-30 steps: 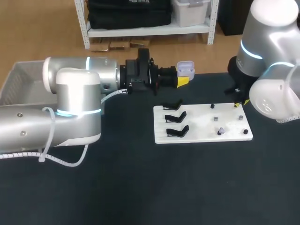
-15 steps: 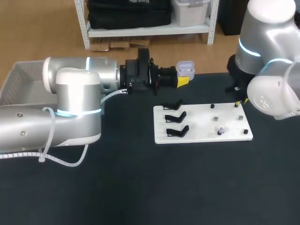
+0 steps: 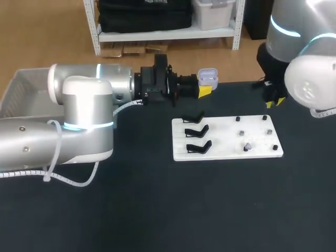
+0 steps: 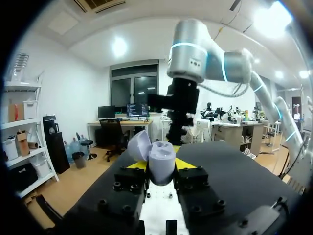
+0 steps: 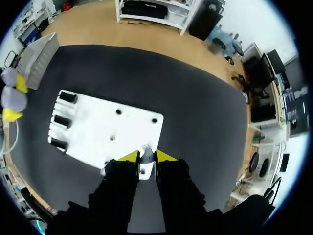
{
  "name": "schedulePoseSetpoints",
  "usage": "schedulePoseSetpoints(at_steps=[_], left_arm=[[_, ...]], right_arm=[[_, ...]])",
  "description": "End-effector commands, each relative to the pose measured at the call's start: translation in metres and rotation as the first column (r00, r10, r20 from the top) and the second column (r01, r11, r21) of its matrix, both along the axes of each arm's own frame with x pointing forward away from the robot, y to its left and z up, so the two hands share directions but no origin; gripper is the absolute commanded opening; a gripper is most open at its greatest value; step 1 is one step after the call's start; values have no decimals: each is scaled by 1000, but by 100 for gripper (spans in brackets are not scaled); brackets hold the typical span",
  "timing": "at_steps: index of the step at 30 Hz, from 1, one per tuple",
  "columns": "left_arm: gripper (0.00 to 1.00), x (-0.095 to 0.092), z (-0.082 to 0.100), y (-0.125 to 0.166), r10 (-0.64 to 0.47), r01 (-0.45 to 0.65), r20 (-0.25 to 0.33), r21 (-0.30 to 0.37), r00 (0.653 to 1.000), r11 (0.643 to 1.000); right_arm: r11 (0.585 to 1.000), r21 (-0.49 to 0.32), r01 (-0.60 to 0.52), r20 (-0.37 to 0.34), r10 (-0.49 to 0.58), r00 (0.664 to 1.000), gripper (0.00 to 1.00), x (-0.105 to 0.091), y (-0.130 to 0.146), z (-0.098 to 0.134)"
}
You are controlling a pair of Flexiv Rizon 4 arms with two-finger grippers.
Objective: Pick up each earbud case from the left stands, insert the matching earbuds, close the lid, and place the case in the box.
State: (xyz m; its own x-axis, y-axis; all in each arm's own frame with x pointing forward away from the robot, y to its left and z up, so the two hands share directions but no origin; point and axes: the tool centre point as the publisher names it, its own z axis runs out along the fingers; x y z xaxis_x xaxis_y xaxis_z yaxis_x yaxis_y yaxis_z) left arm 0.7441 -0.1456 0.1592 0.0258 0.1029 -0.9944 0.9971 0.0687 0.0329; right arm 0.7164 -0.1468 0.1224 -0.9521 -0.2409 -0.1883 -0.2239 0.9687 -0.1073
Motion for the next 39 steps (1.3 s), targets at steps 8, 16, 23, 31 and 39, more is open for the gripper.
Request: schedulePoseSetpoints(at_steps=[8, 16, 23, 31, 39], left_arm=[[0, 0, -1, 0, 3, -3, 4, -5, 1000, 1000], [0, 0, -1, 0, 3, -3, 4, -5, 1000, 1000], [0, 0, -1, 0, 3, -3, 4, -5, 1000, 1000], [0, 0, -1, 0, 3, -3, 4, -5, 1000, 1000], [0, 0, -1, 0, 3, -3, 4, -5, 1000, 1000]], right_arm=[[999, 0, 34, 59, -34, 998, 0, -40, 11, 44], [988, -56, 141, 18, -140, 990, 0, -39, 24, 48], [756, 8, 654, 42, -654, 756, 0, -47, 43, 71], [525, 84, 847, -16, -849, 528, 0, -50, 70, 82], [391, 167, 905, -37, -915, 402, 0, -49, 81, 94]])
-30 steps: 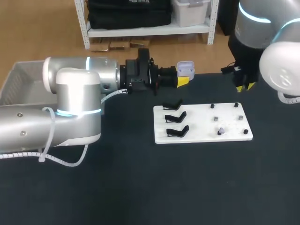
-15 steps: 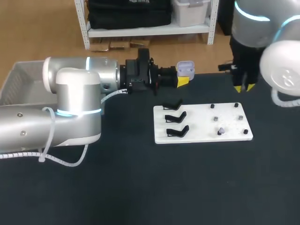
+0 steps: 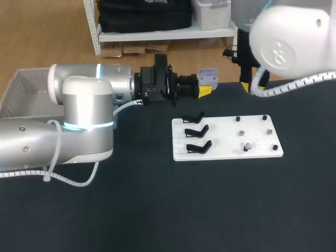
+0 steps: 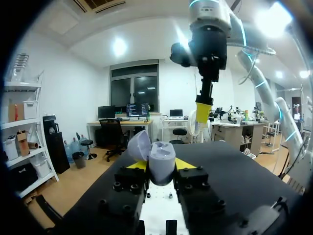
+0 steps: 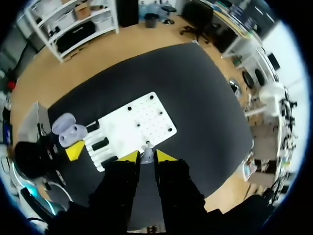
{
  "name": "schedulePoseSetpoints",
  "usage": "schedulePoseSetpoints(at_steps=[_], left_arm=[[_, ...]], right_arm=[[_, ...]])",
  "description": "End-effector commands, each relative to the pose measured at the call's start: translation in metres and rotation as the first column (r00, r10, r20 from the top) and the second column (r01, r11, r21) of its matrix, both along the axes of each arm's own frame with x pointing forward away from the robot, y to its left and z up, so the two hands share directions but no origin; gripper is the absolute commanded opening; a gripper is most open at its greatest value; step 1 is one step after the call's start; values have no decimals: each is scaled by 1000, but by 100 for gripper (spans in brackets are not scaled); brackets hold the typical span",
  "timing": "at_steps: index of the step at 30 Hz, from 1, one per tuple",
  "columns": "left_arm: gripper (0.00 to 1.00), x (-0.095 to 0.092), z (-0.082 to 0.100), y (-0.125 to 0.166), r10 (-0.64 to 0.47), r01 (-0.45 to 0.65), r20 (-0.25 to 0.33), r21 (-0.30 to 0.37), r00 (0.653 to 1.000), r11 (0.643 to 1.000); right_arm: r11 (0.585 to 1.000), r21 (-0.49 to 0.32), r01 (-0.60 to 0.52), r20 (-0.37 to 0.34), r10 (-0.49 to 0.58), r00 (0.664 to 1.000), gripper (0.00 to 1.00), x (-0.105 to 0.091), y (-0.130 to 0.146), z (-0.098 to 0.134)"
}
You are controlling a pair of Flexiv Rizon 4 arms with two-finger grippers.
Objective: Pick up each earbud case from the left stands, insert the matching earbuds, close the lid, and place the case in the box.
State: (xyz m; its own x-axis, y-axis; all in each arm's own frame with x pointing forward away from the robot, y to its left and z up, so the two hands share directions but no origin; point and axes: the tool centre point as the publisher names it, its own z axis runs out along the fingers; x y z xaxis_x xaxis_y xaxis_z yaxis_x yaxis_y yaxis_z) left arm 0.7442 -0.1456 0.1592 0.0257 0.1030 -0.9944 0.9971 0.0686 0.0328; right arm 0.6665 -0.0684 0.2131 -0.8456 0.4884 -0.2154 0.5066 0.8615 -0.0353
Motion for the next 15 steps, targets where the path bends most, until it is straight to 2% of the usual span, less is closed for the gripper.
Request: schedulePoseSetpoints(at_steps=[1, 15], left_arm=[[0, 0, -1, 0, 3, -3, 4, -5, 1000, 1000], [0, 0, -1, 0, 3, -3, 4, -5, 1000, 1000]], right_arm=[[917, 98, 387, 29, -392, 920, 0, 1, 3, 4], [919, 93, 382, 24, -386, 922, 0, 4, 7, 5]])
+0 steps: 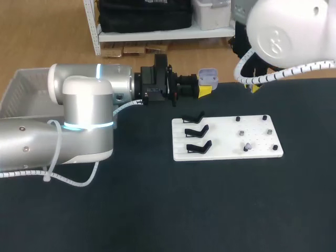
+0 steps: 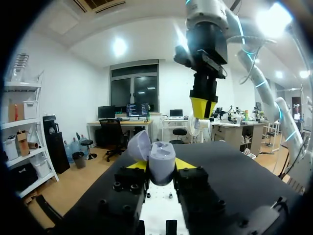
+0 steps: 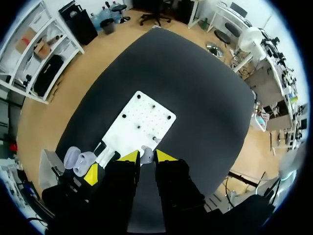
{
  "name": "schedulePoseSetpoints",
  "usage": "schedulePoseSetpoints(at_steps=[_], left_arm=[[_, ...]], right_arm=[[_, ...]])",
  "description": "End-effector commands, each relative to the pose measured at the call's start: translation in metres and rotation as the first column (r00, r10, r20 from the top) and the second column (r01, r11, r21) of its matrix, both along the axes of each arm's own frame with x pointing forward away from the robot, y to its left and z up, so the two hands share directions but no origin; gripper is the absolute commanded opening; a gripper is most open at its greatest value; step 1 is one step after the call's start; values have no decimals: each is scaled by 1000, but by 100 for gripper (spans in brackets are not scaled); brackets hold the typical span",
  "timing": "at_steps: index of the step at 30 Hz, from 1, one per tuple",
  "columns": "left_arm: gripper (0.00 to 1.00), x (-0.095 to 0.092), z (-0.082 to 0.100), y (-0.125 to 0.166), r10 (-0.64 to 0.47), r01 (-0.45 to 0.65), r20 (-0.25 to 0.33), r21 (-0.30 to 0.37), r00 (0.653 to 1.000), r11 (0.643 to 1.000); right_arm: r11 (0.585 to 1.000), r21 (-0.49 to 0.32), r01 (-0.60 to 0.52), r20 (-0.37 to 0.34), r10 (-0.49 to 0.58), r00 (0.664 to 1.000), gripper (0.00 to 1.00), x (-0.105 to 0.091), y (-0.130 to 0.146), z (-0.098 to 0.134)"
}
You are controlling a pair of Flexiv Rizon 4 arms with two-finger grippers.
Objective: Pick up each earbud case from the left stands, insert the matching earbuds, close the lid, and place the case in the box.
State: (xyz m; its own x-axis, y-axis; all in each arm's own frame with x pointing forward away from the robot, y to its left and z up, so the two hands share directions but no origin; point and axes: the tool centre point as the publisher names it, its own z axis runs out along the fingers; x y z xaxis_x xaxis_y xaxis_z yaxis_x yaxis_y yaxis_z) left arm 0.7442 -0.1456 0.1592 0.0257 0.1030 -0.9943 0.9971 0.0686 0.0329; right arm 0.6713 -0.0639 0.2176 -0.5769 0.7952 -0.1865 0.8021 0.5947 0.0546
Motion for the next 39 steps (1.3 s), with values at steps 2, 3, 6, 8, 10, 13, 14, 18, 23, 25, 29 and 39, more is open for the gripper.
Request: schedulePoseSetpoints(at_steps=[2, 3, 6, 8, 10, 13, 14, 18, 23, 25, 29, 39], left_arm=[[0, 0, -1, 0, 3, -3, 4, -5, 1000, 1000], [0, 0, -1, 0, 3, -3, 4, -5, 1000, 1000], [0, 0, -1, 0, 3, -3, 4, -5, 1000, 1000], [0, 0, -1, 0, 3, -3, 4, -5, 1000, 1000], [0, 0, -1, 0, 3, -3, 4, -5, 1000, 1000], [0, 0, -1, 0, 3, -3, 4, -5, 1000, 1000], [0, 0, -1, 0, 3, -3, 4, -5, 1000, 1000], [0, 0, -1, 0, 3, -3, 4, -5, 1000, 1000], [0, 0, -1, 0, 3, -3, 4, -5, 1000, 1000], [0, 0, -1, 0, 3, -3, 4, -5, 1000, 1000], [0, 0, -1, 0, 3, -3, 4, -5, 1000, 1000], [0, 0, -1, 0, 3, -3, 4, -5, 1000, 1000]], right_arm=[[999, -35, -22, 6, 23, 1000, 0, 5, 10, 5], [999, -31, -22, 7, 22, 1000, 0, 7, 12, 7], [996, -68, -59, -2, 59, 998, 0, 15, 19, 12], [993, -86, -78, -2, 78, 997, 0, 20, 24, 16], [989, -111, -101, -3, 101, 995, 0, 25, 28, 19], [983, -132, -131, -4, 132, 991, 0, 33, 36, 21], [980, -144, -138, -9, 139, 990, 0, 36, 38, 21], [971, -180, -157, -24, 155, 988, 0, 44, 48, 21], [971, -196, -137, -36, 132, 991, 0, 49, 53, 22], [969, -204, -137, -39, 131, 991, 0, 50, 56, 22], [969, -202, -145, -50, 138, 989, 0, 51, 64, 24], [961, -224, -161, -69, 149, 986, 0, 53, 79, 18]])
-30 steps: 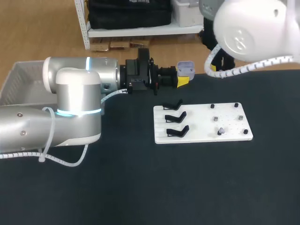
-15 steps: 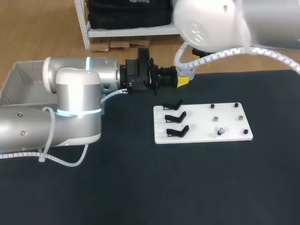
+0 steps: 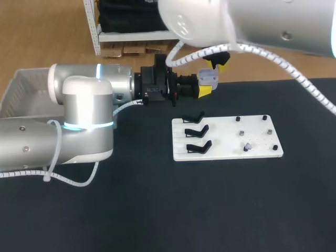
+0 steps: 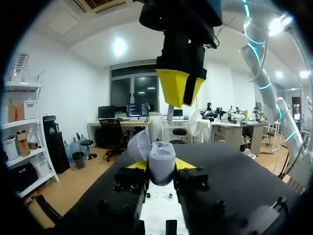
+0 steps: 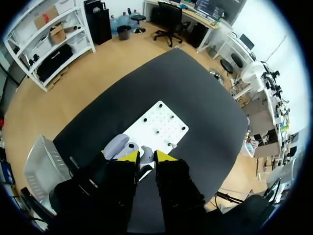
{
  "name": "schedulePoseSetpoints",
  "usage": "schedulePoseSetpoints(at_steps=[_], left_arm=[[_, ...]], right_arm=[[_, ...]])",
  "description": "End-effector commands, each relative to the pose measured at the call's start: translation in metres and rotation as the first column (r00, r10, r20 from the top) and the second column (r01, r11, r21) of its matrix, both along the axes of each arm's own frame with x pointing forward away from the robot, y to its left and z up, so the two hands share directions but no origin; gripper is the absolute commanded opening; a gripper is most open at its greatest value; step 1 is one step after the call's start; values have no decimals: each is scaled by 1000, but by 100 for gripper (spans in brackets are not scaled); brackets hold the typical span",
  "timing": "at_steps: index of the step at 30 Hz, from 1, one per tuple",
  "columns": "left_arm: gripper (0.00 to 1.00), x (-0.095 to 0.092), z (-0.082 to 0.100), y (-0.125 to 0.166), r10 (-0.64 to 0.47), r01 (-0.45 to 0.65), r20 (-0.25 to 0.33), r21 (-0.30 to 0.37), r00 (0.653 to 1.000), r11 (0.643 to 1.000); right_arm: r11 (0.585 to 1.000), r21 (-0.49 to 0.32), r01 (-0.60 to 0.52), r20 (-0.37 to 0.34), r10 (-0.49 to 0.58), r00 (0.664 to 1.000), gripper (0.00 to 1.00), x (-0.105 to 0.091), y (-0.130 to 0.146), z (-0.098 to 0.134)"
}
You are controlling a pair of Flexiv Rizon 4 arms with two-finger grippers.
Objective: Pick up each earbud case from the left stands, insert the matching earbuds, close the lid, and place the case in the box.
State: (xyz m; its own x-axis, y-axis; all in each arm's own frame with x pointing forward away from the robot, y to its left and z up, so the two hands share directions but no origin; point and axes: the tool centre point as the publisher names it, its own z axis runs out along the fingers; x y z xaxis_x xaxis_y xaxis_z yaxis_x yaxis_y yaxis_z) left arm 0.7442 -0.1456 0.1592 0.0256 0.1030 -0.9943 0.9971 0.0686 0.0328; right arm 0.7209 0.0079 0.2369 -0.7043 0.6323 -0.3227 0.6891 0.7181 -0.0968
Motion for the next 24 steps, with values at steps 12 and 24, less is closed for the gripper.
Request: schedulePoseSetpoints(at_steps=[12, 24], left_arm=[[0, 0, -1, 0, 3, -3, 4, -5, 1000, 1000], [0, 0, -1, 0, 3, -3, 4, -5, 1000, 1000]], right_arm=[[1000, -22, 15, -23, -16, 1000, 0, 3, 18, -5], [999, -12, 30, 1, -30, 1000, 0, 3, 14, -12]])
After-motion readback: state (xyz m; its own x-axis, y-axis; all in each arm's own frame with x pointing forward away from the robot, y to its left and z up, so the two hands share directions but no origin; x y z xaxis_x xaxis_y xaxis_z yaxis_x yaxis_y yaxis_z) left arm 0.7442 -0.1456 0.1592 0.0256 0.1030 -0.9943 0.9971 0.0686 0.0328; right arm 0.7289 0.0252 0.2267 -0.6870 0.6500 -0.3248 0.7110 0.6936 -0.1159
